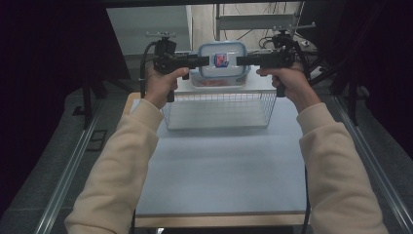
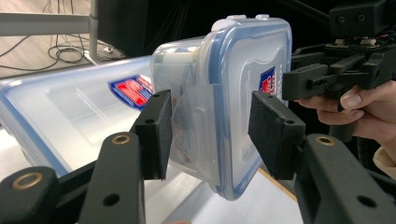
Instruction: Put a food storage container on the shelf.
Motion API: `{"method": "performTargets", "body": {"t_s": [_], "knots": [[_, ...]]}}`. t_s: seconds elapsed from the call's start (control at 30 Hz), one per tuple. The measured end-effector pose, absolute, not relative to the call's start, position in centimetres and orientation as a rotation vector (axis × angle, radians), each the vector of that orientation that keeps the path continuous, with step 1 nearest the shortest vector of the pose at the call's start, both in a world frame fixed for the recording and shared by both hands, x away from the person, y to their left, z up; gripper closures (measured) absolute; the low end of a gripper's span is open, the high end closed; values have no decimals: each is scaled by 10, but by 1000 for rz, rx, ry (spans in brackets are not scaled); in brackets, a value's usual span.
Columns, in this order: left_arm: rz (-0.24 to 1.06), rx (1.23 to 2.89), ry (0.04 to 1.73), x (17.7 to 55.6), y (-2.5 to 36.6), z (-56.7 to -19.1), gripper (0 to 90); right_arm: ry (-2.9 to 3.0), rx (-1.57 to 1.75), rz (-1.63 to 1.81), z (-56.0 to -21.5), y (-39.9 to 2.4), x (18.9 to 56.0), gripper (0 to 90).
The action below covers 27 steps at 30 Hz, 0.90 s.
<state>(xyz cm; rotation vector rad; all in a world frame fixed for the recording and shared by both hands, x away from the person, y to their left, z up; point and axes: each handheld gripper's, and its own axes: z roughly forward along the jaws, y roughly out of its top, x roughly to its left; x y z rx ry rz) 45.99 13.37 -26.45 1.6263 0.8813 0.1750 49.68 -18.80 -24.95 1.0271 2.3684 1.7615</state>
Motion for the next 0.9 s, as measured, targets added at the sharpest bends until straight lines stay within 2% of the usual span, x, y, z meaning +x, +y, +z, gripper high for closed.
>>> {"method": "performTargets", "body": {"t_s": [0.23,0.43,0.9], "knots": [[137,1611,922,484,139,-261,510,2384,1045,1740,-239,-181,522,516],[107,1610,963,502,140,-266,509,2397,1123,1741,-245,-179,543,514],[17,1501,1047,522,142,-279,502,2373,1251,1753,-259,-177,556,496]]}}
